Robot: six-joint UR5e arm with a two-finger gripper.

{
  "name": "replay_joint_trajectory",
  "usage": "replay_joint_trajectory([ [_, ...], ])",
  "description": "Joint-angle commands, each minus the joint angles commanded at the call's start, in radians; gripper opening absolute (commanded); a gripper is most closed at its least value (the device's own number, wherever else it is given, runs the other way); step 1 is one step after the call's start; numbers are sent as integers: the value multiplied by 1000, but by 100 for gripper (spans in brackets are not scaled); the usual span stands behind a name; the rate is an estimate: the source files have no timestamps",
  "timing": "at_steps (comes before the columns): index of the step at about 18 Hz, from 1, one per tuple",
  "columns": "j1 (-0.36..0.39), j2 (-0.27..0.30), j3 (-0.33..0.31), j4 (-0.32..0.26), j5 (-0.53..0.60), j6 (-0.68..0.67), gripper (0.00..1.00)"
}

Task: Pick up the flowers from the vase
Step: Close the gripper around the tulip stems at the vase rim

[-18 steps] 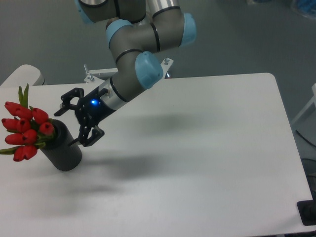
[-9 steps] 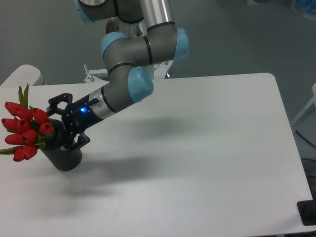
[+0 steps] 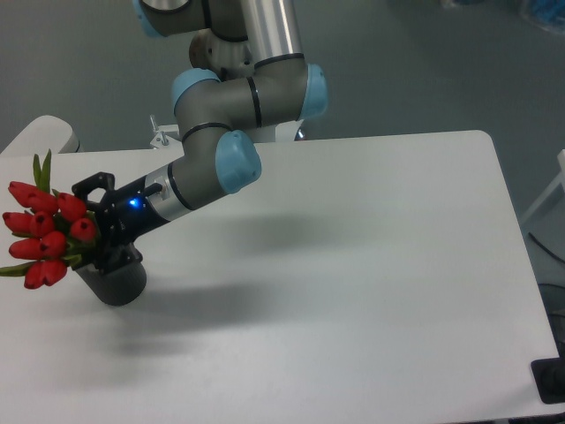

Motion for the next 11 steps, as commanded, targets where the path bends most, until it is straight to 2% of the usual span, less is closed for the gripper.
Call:
replay_joint_trajectory([
  [1,0,9,0,0,2,-21,15],
  [3,2,21,0,2,2,-35,7],
  [11,26,55,3,5,-15,-52,6],
])
